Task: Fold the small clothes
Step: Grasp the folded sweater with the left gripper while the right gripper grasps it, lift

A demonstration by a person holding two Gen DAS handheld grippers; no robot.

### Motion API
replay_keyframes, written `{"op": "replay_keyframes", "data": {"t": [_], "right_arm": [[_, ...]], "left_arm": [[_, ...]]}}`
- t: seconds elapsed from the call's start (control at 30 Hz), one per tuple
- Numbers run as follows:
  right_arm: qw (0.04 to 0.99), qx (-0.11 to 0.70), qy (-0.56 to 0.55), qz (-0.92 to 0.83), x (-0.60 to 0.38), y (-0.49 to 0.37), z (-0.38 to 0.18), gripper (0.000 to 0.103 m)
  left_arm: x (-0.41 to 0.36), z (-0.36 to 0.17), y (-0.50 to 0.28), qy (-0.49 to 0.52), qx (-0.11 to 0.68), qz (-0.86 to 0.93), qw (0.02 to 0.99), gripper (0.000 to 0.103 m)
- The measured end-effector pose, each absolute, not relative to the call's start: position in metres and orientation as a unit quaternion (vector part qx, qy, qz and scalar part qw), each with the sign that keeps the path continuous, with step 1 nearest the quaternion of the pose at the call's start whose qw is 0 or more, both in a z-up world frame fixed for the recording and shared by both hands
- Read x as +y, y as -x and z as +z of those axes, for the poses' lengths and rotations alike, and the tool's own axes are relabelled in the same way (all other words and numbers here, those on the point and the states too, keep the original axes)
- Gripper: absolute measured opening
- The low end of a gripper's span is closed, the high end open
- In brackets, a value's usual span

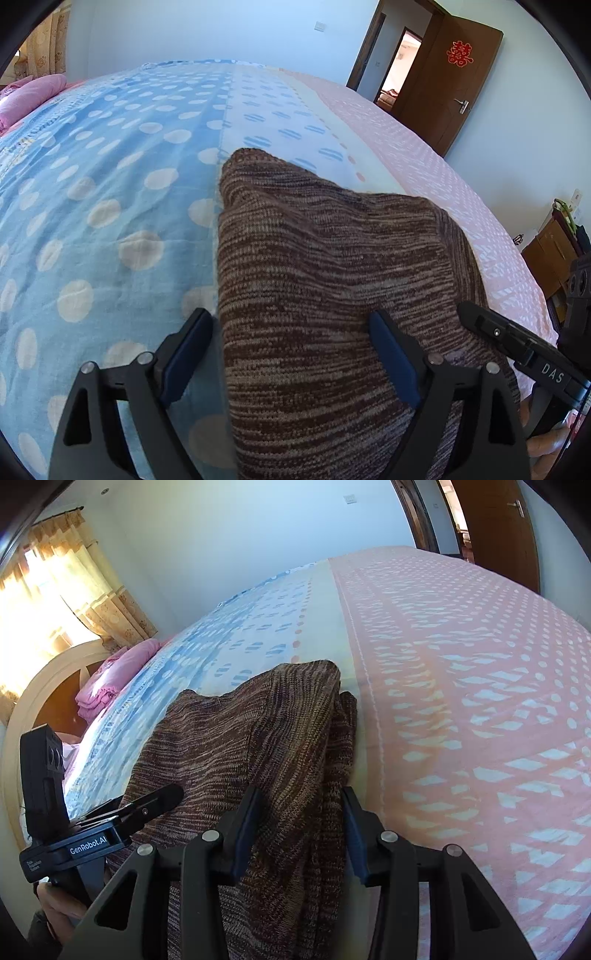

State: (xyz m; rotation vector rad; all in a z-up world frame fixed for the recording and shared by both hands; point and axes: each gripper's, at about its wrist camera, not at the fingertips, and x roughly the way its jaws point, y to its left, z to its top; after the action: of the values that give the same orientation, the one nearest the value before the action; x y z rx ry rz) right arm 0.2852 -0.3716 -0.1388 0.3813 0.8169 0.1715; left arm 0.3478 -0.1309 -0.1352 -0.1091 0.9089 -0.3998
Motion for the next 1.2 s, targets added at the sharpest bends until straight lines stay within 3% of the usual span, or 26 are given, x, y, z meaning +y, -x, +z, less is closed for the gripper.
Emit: {"op": "replay_keyframes", "data": {"t": [0.3,0.37,0.43,0.57,0.67,0.73,0.87,0.9,0.97,1.0,1.03,1.1,1.2], "right_arm": [[0.901,0.395,-0.165,0.074,-0.364,-0.287,-0.137,0.049],[0.905,0.394,-0.145,0.069,-0.358,-0.287,-0.135,0.045],[0.910,0.391,-0.121,0.073,-0.349,-0.286,-0.132,0.034],[0.917,0.385,-0.087,0.057,-0.338,-0.284,-0.129,0.032],[0.913,0.388,-0.107,0.062,-0.345,-0.285,-0.131,0.035],[0.908,0.393,-0.131,0.055,-0.354,-0.288,-0.135,0.047],[0.904,0.395,-0.153,0.067,-0.360,-0.289,-0.138,0.048],[0.905,0.393,-0.147,0.068,-0.358,-0.288,-0.137,0.046],[0.910,0.387,-0.130,0.073,-0.351,-0.287,-0.134,0.027],[0.915,0.381,-0.117,0.066,-0.347,-0.286,-0.131,0.024],[0.918,0.377,-0.110,0.061,-0.344,-0.284,-0.130,0.020],[0.923,0.368,-0.098,0.050,-0.340,-0.282,-0.126,0.018],[0.931,0.360,-0.052,0.027,-0.326,-0.279,-0.119,0.017]], "left_arm": [[-0.132,-0.136,-0.348,0.051,0.435,-0.192,0.878,0.089],[-0.133,-0.135,-0.347,0.049,0.432,-0.191,0.880,0.084],[-0.132,-0.134,-0.343,0.049,0.427,-0.193,0.882,0.073],[-0.132,-0.134,-0.342,0.055,0.422,-0.194,0.884,0.064],[-0.131,-0.133,-0.341,0.057,0.419,-0.193,0.885,0.059],[-0.133,-0.133,-0.342,0.052,0.419,-0.192,0.886,0.060],[-0.134,-0.134,-0.344,0.053,0.424,-0.196,0.883,0.066],[-0.134,-0.134,-0.345,0.053,0.425,-0.197,0.882,0.067],[-0.135,-0.134,-0.345,0.050,0.425,-0.197,0.882,0.068],[-0.135,-0.134,-0.345,0.049,0.423,-0.197,0.883,0.066],[-0.135,-0.133,-0.343,0.048,0.418,-0.197,0.885,0.056],[-0.135,-0.131,-0.340,0.051,0.406,-0.204,0.890,0.039],[-0.134,-0.129,-0.338,0.051,0.399,-0.205,0.892,0.037]]}}
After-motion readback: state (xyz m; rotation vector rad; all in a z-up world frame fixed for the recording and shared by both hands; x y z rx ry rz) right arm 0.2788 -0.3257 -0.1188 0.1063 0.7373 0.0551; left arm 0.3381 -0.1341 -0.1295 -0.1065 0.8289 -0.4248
